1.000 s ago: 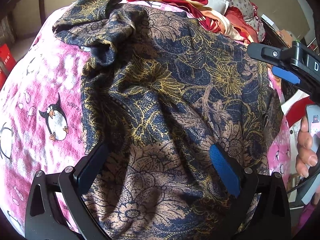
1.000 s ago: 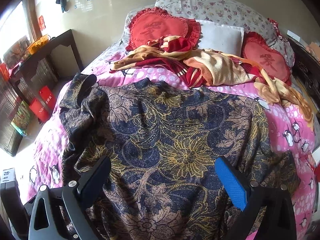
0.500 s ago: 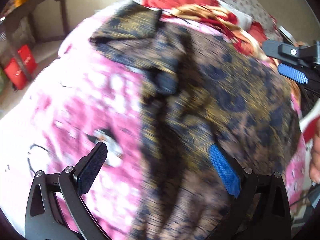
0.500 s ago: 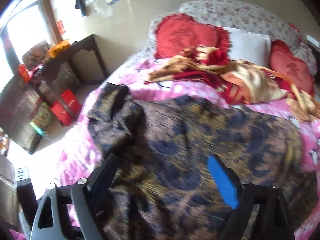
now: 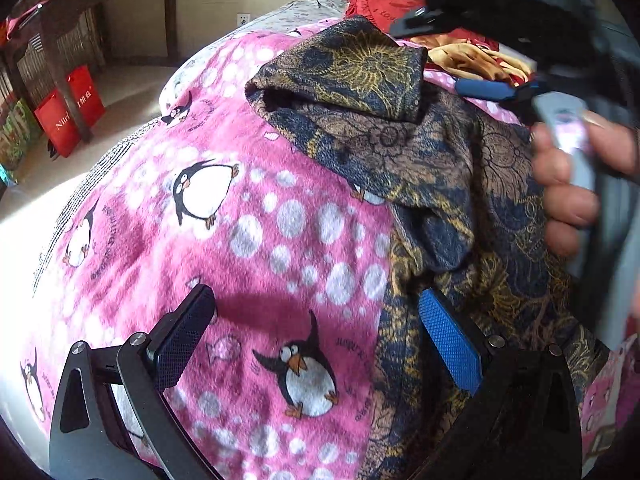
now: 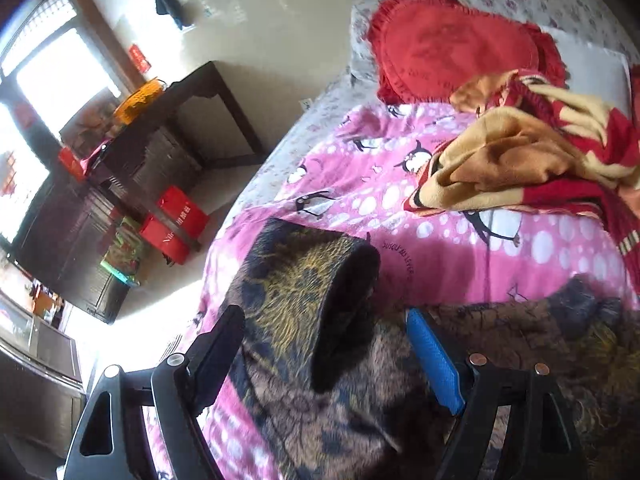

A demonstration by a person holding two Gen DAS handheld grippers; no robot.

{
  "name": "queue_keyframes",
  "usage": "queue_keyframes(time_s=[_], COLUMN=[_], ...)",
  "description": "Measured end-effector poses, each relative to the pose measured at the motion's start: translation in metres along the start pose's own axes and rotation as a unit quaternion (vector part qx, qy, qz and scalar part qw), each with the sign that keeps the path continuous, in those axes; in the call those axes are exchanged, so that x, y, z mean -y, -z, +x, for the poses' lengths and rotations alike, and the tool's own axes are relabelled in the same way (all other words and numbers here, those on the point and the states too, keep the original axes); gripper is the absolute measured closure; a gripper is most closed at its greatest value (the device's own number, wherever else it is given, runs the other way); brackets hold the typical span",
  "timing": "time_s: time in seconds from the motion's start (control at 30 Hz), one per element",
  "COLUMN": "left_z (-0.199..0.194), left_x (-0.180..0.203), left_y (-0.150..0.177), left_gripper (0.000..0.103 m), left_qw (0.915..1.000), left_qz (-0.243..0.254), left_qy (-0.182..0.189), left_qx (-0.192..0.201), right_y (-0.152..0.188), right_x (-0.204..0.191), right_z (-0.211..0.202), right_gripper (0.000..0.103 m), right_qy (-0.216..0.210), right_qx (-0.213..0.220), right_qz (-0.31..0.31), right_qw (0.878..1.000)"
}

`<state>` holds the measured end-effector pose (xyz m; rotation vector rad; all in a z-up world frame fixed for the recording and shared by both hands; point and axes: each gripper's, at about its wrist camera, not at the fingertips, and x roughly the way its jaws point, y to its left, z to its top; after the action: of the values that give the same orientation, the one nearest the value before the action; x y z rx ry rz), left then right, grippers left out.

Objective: Fold small clothes

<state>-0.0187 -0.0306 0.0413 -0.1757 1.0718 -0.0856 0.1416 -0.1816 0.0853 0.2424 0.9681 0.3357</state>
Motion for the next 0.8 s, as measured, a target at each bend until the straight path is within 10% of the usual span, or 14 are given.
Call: queue_keyframes(time_s=[0.07,0.13,0.2,0.5,0.8], left_z=[0.004,0.006,0.008,0.001,0.004], left_x=[-0.001,-0.003,-0.003,0.006,0.036], left_y=[-0.004,-0.007,-0.009,-0.004,0.002], left_gripper=[0.001,0.001,0.001,0.001,0.001], left_qw=[1.0000,1.0000,1.0000,0.9996,0.9983], left_qz=[0.000,0.000,0.000,0.012,0.037], left_qy=[-0.001,-0.002,-0.005,-0.023,-0.037], left_qx=[-0.004,-0.005,-0.003,0.014,0.024], right_y=[-0.007,-0.011,-0.014,0.004,0.091], right_x=[0.003,-0.001,-0.008,0.025,0.174], right_z=[0.019,0.019,0.018,-0.167,-0.308], right_gripper=[0.024,0.073,0.100,0.100,0.100], right_qy=[-0.017,-0.037,-0.028,-0.091,0.074], right_qx=[0.003,0.014,0.013,0.125,0.164], right_qz=[0.017,0.012,0.000,-0.016,0.079], right_qw=[1.000,0.999,1.000,0.988,0.981])
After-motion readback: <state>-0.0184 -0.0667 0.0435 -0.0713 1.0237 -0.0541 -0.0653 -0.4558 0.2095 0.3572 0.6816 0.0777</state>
